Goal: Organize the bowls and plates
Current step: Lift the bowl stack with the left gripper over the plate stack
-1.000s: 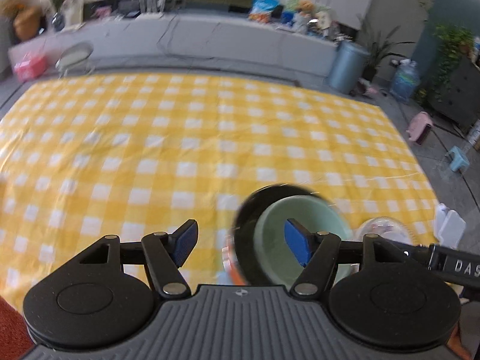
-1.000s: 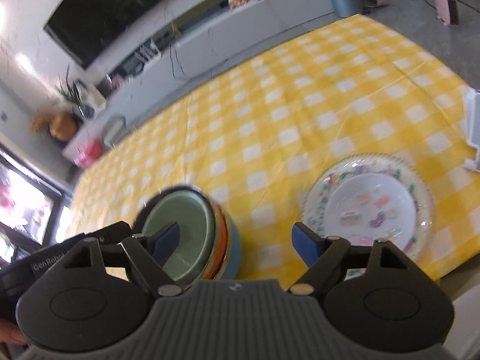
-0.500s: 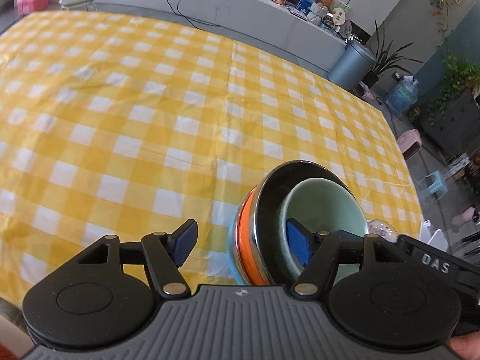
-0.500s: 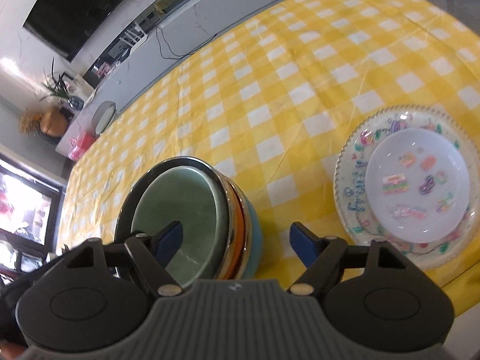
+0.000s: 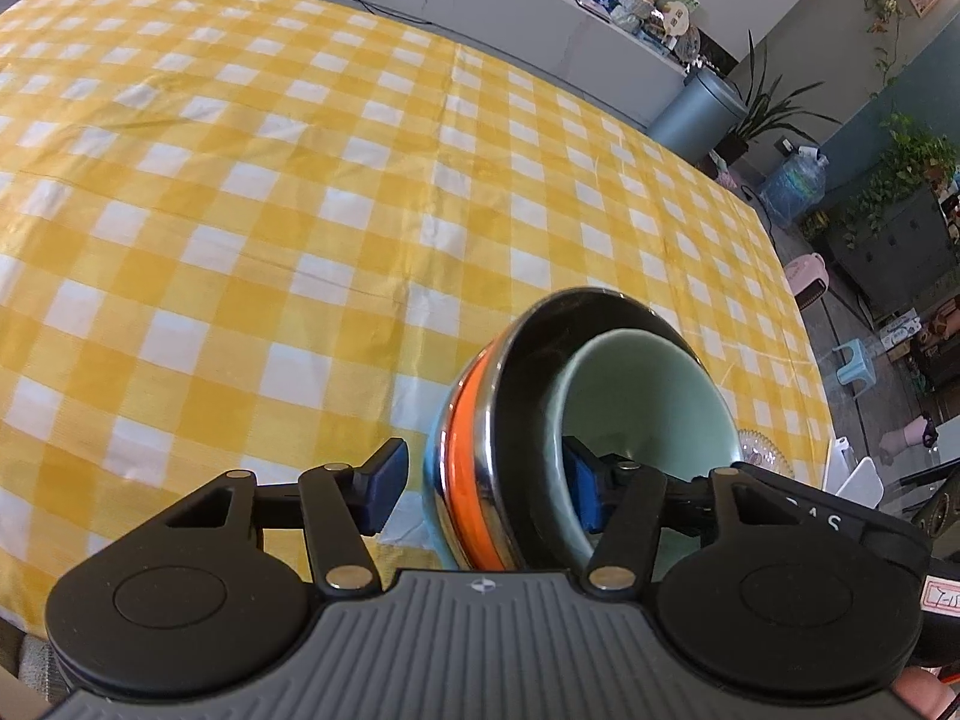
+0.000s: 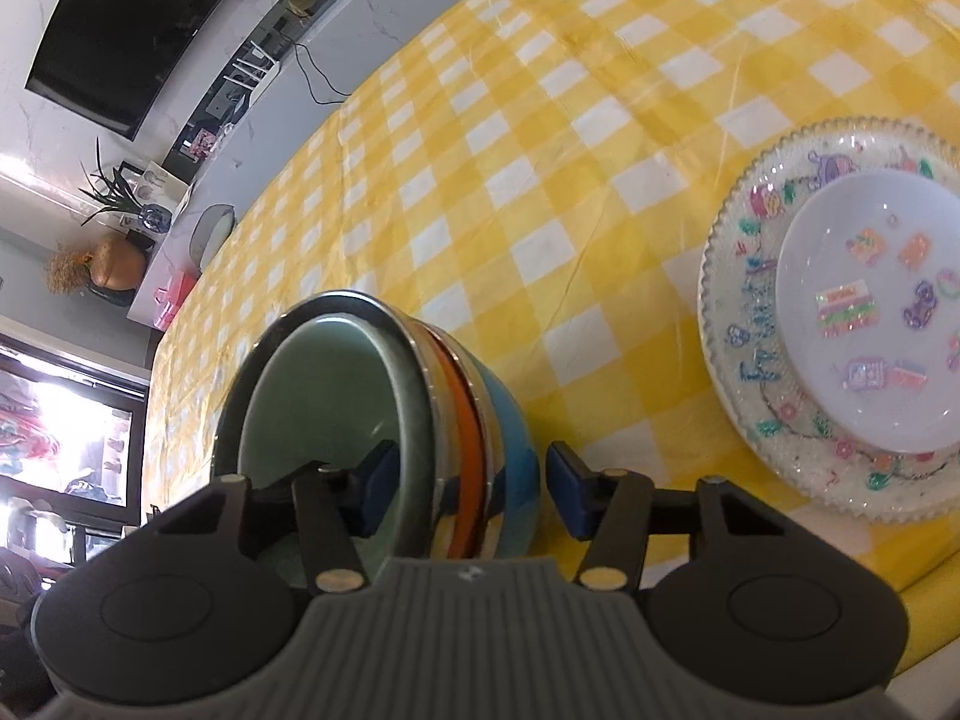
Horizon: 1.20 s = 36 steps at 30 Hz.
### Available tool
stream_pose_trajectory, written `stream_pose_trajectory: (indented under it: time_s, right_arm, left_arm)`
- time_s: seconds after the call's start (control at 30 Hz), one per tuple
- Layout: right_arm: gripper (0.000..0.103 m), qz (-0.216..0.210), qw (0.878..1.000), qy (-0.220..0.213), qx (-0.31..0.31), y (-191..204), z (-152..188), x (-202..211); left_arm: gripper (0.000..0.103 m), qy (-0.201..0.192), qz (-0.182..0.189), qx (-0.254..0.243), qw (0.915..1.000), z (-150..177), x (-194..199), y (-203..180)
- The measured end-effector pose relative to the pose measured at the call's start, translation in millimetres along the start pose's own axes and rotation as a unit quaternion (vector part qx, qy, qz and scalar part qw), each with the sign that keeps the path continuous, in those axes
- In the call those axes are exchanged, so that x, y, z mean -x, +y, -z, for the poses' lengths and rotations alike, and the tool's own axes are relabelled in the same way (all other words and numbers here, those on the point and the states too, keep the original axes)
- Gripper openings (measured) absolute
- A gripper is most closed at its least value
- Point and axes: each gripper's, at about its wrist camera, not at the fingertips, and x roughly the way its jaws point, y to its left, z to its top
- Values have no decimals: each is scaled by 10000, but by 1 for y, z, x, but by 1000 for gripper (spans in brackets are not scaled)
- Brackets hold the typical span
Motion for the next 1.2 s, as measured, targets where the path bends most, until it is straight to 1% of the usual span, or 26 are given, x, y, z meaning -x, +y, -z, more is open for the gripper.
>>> stream_pose_trajectory:
  time_s: [0.13,0.33,0.43,0.57,0.8,0.97,1.2]
  right_arm:
    - [51,-132,9998,57,-155,-4,0,-1]
    - [50,-132,9998,21,-114,-4,3,1]
    - [48,-190,9995,18,-265,-9,3,1]
    - [46,-223,9994,20,-255,-10,4,0]
    - [46,-219,9994,14,-266,-8,7,3]
    - [46,-249,9993,-78,-250,-9,5,11]
    - [46,-322,9988,-251,-274,-16,0,37]
  left_arm:
    - [60,53,-11,-105,9999,3,-4,-4]
    - [55,8,-122,-208,9997,5,-4,-9]
    - [55,-16,-145,-247,9996,5,-3,-9]
    - [55,-54,-174,-226,9996,4,-2,-7]
    - [54,-75,-165,-251,9995,5,2,-8]
    - [54,-138,-130,-325,9993,6,9,-18]
    - [54,-205,-49,-485,9986,12,22,-46]
